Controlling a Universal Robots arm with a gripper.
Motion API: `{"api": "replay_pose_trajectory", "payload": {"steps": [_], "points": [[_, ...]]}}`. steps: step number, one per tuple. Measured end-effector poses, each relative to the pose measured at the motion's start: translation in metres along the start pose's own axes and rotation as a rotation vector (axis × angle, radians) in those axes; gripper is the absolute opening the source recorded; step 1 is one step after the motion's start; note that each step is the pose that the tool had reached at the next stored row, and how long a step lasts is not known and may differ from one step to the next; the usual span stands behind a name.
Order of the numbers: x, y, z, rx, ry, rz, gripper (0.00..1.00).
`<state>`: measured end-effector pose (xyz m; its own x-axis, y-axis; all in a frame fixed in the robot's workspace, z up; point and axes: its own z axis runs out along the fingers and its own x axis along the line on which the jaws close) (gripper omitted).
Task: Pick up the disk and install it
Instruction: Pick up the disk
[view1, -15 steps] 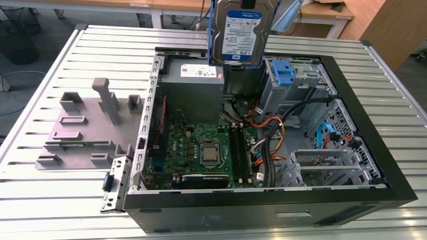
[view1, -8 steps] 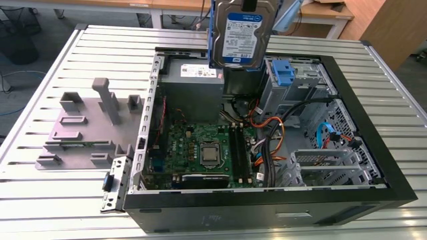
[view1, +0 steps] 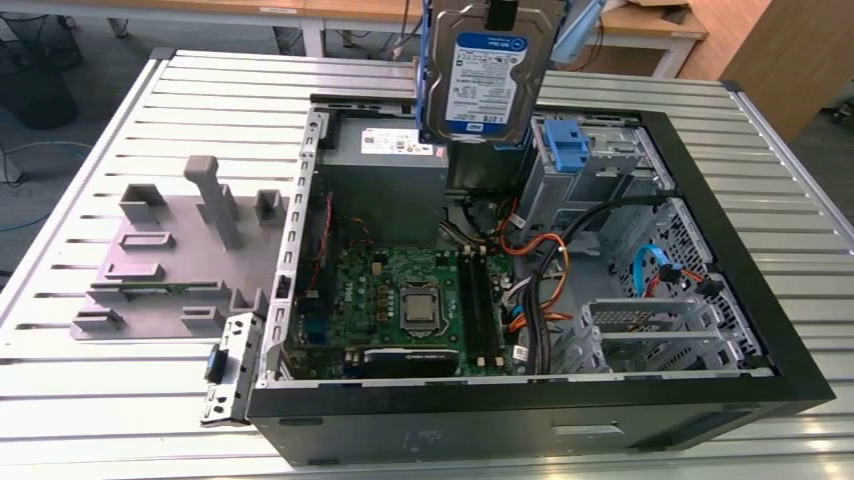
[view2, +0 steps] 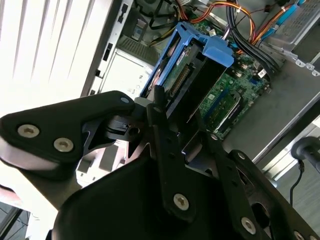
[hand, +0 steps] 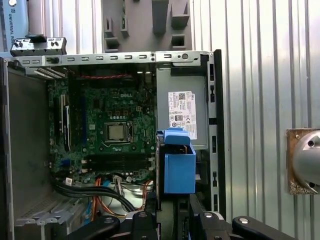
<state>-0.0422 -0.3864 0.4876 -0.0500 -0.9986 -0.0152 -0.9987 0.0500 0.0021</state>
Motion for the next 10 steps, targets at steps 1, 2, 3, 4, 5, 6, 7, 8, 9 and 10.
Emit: {"api": "replay_pose_trajectory", "payload": {"steps": [1, 2, 3, 4, 5, 6, 7, 8, 9, 10], "points": [[0.0011, -0.0001, 0.0, 0.0, 0.0, 0.002, 0.35], [0.0023, -0.0003, 0.0001, 0.0001, 0.0, 0.003, 0.35], [0.0035, -0.0004, 0.0002, 0.0001, 0.0, 0.005, 0.35], [0.0046, -0.0005, 0.0003, 0.0001, -0.0001, 0.006, 0.35], [0.0057, -0.0006, 0.0003, 0.0002, 0.0, 0.008, 0.35], [0.0069, -0.0008, 0.0004, 0.0001, 0.0, 0.009, 0.35], [0.008, -0.0009, 0.0005, 0.0002, -0.0001, 0.011, 0.35], [0.0092, -0.001, 0.0005, 0.0002, 0.0, 0.012, 0.35], [0.0103, -0.0012, 0.0006, 0.0002, 0.0, 0.014, 0.35], [0.0116, -0.0013, 0.0006, 0.0003, 0.0001, 0.016, 0.35]]}}
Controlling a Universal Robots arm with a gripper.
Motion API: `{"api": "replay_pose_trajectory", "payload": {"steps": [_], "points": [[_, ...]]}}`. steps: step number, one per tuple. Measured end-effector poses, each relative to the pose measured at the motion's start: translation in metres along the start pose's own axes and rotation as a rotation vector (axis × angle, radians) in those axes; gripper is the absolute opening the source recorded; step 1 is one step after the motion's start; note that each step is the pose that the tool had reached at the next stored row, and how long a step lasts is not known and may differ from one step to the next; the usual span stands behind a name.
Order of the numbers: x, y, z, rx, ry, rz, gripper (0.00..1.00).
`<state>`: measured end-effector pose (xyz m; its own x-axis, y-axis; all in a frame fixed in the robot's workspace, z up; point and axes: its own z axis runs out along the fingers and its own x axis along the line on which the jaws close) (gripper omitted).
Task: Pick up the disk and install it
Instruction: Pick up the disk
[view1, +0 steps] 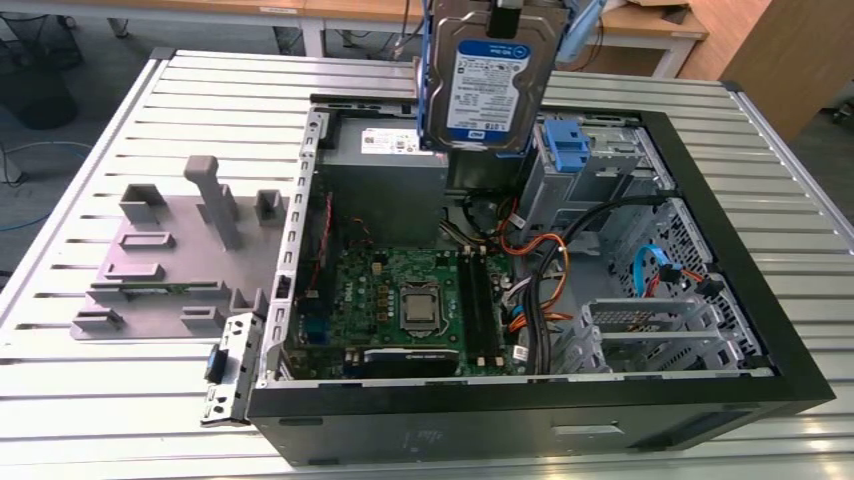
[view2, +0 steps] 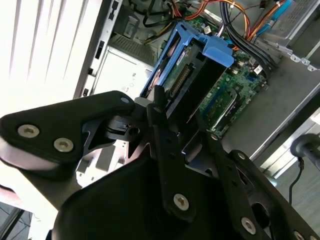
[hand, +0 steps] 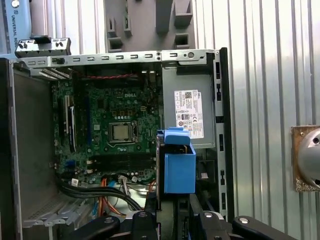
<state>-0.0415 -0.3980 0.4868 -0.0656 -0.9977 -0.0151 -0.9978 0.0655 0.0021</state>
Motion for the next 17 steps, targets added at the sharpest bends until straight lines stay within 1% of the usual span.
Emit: {"api": "replay_pose_trajectory", "payload": {"steps": [17], "points": [[0.0218, -0.0021, 0.0011, 0.0004, -0.0002, 0.027, 0.35]]}}
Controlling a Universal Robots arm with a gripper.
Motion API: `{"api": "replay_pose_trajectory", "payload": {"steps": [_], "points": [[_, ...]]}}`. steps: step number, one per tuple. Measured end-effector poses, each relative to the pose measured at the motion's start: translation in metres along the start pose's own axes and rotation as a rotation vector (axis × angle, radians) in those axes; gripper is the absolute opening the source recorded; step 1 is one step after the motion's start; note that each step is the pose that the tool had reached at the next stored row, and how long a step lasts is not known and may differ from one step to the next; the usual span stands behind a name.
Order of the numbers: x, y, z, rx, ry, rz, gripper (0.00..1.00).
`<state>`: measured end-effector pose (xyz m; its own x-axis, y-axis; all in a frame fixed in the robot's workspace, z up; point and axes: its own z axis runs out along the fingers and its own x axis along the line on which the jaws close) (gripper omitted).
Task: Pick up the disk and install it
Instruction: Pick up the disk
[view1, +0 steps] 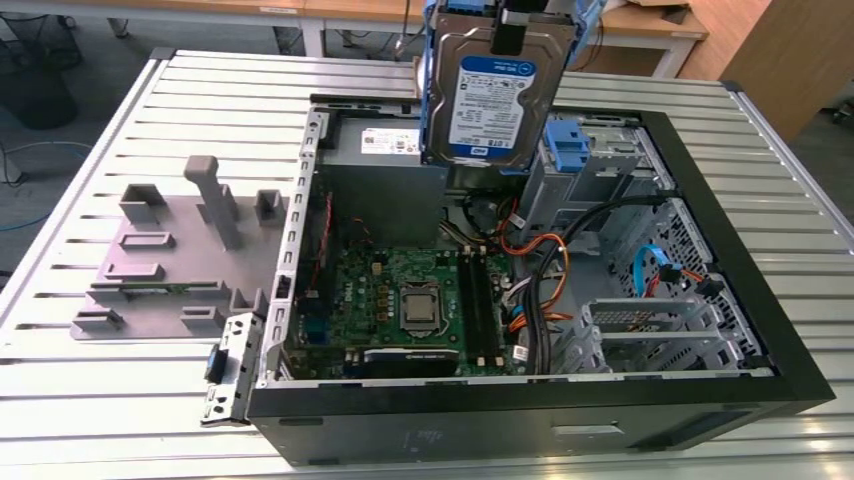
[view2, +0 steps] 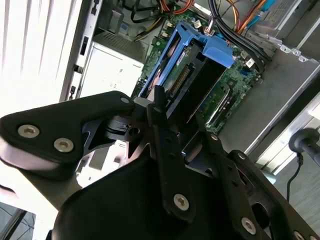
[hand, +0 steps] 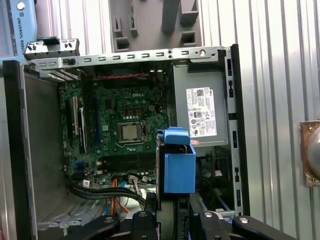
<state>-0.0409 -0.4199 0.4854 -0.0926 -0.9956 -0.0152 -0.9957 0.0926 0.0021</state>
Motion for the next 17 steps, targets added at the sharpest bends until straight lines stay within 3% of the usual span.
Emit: {"api": "replay_pose_trajectory", "payload": {"steps": [17], "points": [[0.0226, -0.0038, 0.0002, 0.0004, -0.0001, 0.026, 0.35]]}}
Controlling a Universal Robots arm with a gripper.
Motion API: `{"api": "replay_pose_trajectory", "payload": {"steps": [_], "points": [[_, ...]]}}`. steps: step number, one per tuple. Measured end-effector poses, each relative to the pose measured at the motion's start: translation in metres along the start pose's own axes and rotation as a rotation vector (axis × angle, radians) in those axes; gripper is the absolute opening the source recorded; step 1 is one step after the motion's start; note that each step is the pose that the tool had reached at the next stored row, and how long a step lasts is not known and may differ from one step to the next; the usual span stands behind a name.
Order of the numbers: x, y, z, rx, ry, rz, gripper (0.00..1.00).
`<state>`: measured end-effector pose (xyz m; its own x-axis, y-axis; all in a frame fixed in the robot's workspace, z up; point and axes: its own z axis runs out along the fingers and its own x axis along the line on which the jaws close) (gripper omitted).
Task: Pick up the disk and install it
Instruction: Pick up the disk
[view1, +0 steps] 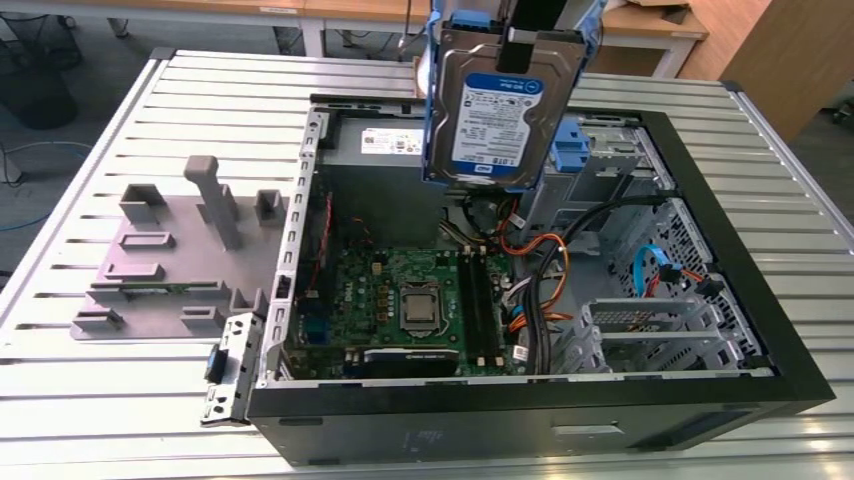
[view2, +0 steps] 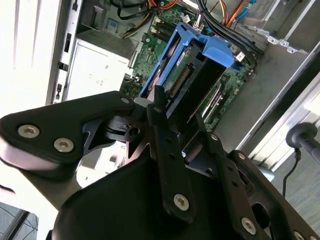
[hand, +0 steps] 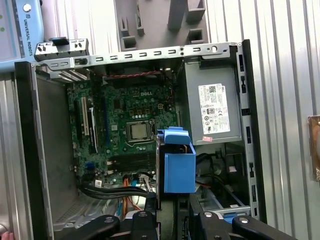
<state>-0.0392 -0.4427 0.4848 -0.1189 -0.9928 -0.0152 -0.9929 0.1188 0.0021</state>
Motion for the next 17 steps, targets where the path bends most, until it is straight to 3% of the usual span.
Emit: {"api": "replay_pose_trajectory", "payload": {"steps": [17], "points": [[0.0221, -0.0032, 0.0, 0.0004, -0.0001, 0.028, 0.35]]}}
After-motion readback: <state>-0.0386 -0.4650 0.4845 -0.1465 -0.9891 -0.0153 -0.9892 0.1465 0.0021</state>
